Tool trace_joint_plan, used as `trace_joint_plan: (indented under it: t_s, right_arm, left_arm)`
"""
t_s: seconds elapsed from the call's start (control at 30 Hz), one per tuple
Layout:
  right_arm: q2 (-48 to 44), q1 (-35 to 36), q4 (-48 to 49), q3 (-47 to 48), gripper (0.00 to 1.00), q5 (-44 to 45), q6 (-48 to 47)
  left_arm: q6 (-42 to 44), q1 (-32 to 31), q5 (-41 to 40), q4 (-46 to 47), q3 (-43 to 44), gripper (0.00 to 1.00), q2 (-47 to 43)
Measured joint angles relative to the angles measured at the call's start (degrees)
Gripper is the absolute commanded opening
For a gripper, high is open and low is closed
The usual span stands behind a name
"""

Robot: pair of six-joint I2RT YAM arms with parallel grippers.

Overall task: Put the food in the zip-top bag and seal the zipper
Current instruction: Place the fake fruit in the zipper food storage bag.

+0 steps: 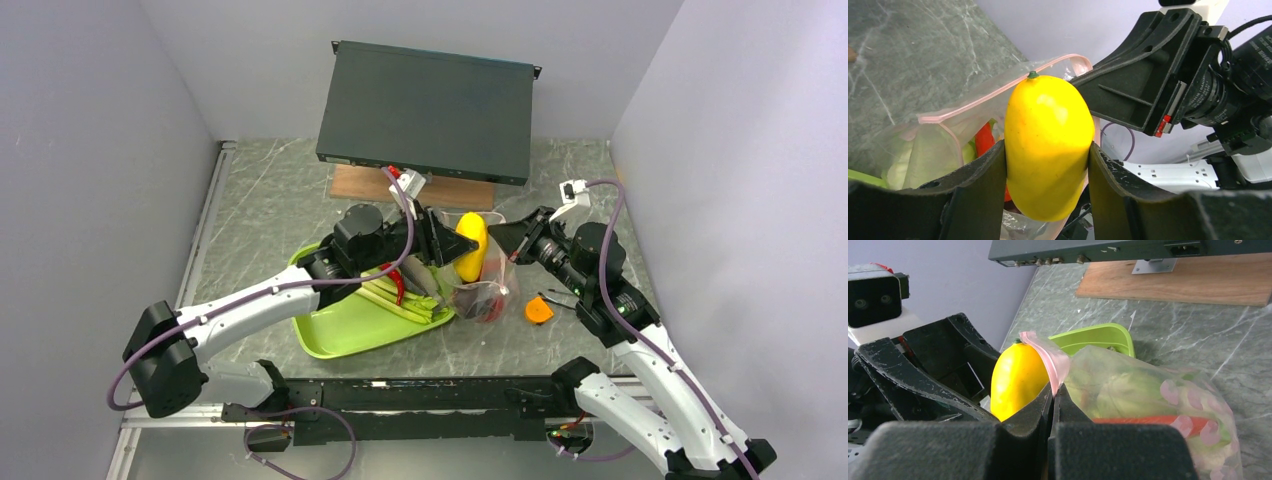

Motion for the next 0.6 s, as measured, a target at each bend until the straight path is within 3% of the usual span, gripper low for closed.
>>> trace_joint_plan:
  t_s: [0.07, 0.27, 0.6]
  right_arm:
    - [0.0, 0.0, 0.0, 0.0, 0.0, 0.3, 0.0]
    - [-0.1, 0.7, 0.0, 0.0, 0.0, -1.9, 0.2]
    - [-0.5, 0.7, -1.2, 0.5, 0.0, -1.6, -0.5]
  left_arm:
    - [0.4, -0.3, -1.2, -0.1, 0.0, 0.73, 0.0]
    - [1.5, -0.3, -4.1, -2.8, 0.0, 0.93, 0.0]
    - [1.9, -0.3, -5.0, -16.7, 0.4, 0.94, -6.3]
